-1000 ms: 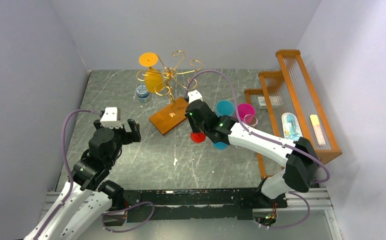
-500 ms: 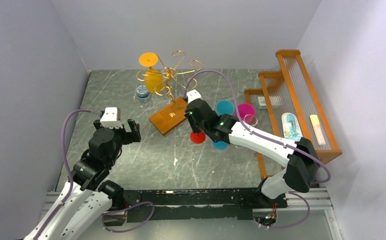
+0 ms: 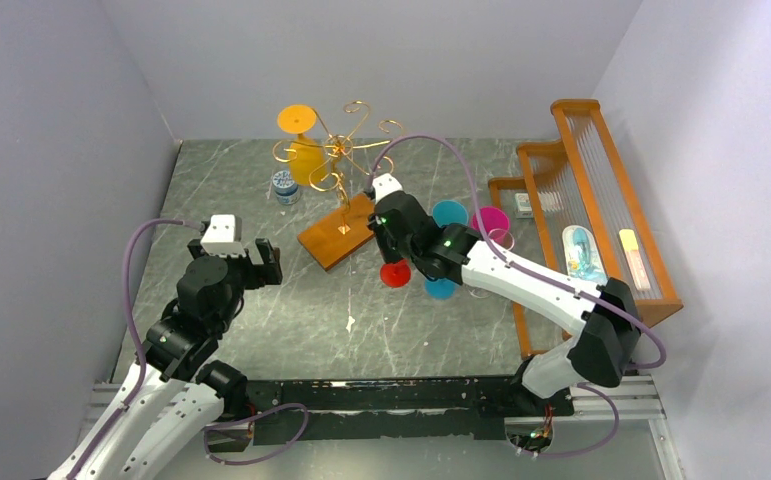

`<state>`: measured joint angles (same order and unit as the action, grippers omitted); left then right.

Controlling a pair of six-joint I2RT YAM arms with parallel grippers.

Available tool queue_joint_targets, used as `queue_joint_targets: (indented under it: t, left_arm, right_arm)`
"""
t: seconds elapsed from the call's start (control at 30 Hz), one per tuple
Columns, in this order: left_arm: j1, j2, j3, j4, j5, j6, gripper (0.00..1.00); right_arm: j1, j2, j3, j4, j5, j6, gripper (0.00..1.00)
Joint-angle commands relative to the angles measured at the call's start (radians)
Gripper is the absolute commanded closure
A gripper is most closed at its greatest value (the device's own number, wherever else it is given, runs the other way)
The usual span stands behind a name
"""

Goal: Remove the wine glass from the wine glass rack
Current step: Place the wine glass at the center of the board.

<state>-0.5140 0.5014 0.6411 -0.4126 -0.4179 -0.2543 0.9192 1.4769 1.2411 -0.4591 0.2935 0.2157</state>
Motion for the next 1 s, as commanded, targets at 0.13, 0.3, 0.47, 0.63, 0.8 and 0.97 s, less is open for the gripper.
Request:
queue_joint_targets:
  t: [0.13,0.3,0.47,0.63,0.8,0.97]
  left_arm:
    - [0.004,0.005,0.028,-0.008,0.003,0.002,0.03]
    - [0.004,0.009,0.037,-0.024,-0.01,-0.007,0.03]
    - [0.003,0.044,0.067,-0.048,0.067,-0.038,0.03]
    - [0.003,0.142,0.171,-0.097,0.066,-0.042,0.03]
    - [0.015,0.283,0.357,-0.209,0.067,-0.055,0.02]
    - [0.12,0.352,0.466,-0.214,0.171,-0.081,0.02]
  right_arm:
    - [-0.003,-0.091,0.014,-0.022,-0.031,0.047,0.8]
    - [-0.002,-0.198,-0.055,0.025,-0.061,0.11,0.71]
    - [-0.003,-0.304,-0.14,0.074,-0.074,0.188,0.58]
    - [-0.002,-0.378,-0.185,0.089,-0.057,0.231,0.52]
    - [-0.002,-0.409,-0.159,0.043,-0.047,0.256,0.48]
    - [-0.002,-0.438,-0.167,0.039,-0.06,0.281,0.45]
